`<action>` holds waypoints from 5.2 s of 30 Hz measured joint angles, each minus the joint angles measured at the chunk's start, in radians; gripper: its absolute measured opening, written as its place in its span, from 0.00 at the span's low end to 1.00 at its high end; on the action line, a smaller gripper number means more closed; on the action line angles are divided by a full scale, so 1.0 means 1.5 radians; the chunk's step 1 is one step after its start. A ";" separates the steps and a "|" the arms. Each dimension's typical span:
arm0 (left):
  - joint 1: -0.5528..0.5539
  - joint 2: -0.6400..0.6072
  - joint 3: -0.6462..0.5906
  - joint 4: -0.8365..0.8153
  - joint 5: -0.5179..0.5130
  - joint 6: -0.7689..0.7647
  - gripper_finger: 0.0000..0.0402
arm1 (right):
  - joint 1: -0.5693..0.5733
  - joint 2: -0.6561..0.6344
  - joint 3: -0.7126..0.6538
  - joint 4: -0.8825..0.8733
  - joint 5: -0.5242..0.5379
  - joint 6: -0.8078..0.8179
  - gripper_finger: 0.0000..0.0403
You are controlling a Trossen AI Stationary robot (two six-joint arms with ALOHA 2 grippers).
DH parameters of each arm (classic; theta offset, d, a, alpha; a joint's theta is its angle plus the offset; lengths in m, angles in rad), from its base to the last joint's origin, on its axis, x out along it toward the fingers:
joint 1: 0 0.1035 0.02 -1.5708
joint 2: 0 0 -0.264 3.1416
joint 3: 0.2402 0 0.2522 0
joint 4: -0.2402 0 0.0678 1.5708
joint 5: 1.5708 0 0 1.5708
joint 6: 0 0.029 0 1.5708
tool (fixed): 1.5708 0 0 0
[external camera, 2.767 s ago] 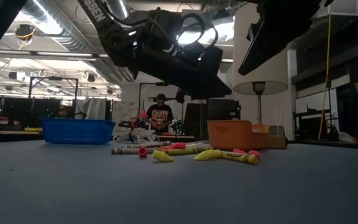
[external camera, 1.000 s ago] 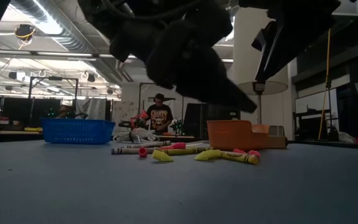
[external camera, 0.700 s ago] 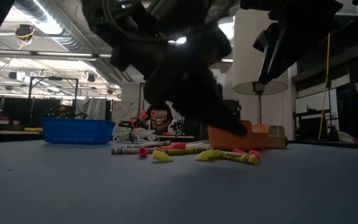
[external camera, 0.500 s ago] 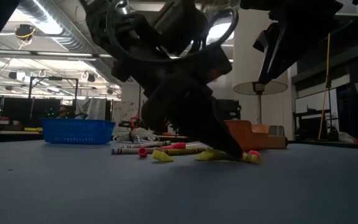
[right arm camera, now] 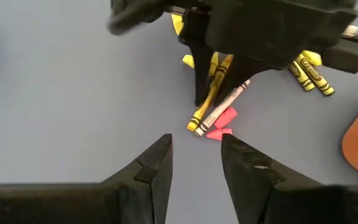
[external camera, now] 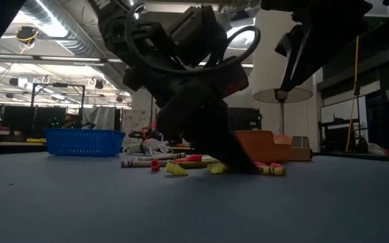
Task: Sort crayons
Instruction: Put the yellow crayon into the green bin, then put the gray crayon into the orange bin
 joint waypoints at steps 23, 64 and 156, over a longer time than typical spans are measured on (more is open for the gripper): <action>0.005 -0.023 -0.004 -0.008 -0.026 0.002 0.03 | 0.000 0.000 0.000 0.000 0.001 0.000 0.34; -0.327 -0.339 -0.003 -0.704 -0.125 -0.821 0.03 | 0.000 0.000 0.000 0.048 0.121 0.000 0.34; -0.596 -0.343 -0.042 -0.872 -0.351 -1.355 0.29 | -0.107 0.216 0.000 0.163 0.000 -0.055 0.22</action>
